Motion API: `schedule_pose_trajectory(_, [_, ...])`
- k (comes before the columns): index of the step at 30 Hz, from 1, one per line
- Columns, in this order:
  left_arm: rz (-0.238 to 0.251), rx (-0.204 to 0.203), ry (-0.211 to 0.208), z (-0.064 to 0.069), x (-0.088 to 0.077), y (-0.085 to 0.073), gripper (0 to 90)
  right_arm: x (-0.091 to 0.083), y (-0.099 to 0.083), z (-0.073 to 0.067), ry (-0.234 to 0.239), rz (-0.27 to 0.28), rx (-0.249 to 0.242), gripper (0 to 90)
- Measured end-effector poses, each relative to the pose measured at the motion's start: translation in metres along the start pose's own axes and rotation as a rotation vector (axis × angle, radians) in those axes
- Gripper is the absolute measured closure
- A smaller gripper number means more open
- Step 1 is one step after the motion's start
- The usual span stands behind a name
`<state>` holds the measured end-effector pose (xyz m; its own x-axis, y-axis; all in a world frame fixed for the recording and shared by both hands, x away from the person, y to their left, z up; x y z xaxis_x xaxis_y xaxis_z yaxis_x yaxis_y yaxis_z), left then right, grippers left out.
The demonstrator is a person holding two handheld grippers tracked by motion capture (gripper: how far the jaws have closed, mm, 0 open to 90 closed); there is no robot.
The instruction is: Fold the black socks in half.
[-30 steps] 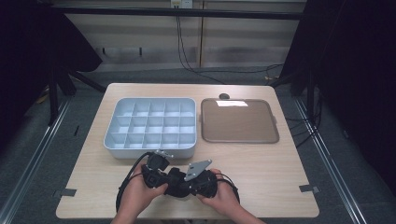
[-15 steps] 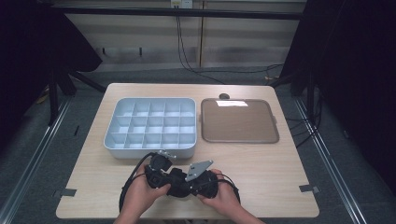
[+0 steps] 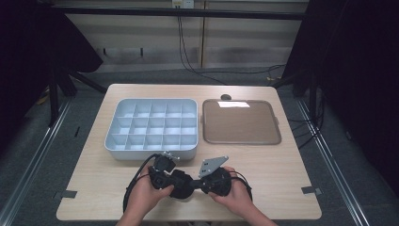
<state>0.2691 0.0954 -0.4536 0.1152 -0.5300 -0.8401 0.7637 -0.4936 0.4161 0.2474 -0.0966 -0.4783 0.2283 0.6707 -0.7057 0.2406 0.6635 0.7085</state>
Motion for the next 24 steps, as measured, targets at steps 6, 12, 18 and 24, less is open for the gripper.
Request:
schedule_pose_trajectory(6, [0.011,0.002,0.0,-0.001,0.0,0.002,83.1,0.006,-0.008,-0.003,0.002,-0.036,-0.016,89.9])
schedule_pose_trajectory(12, [0.036,0.017,-0.003,0.004,-0.006,0.006,82.8,0.013,-0.014,0.0,-0.006,-0.059,-0.003,89.9])
schedule_pose_trajectory(18, [0.038,0.027,-0.012,0.007,0.006,0.006,81.7,0.016,-0.016,0.0,-0.023,-0.057,0.0,90.0])
schedule_pose_trajectory(24, [0.034,0.02,-0.016,0.006,0.013,0.004,79.8,0.015,-0.017,0.0,-0.023,-0.065,0.002,89.6])
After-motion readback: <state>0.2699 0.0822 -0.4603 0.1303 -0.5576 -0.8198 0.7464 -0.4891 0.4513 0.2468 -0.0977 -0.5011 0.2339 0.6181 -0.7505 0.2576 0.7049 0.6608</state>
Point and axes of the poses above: each handheld gripper's, and its own axes: x roughly forward along the jaws, y roughly out of its top, z roughly to its right, the point moved 1 cm from there along x, roughly forward along the jaws, and after that the axes turned 5 degrees about -x, right-handed, at the moved point
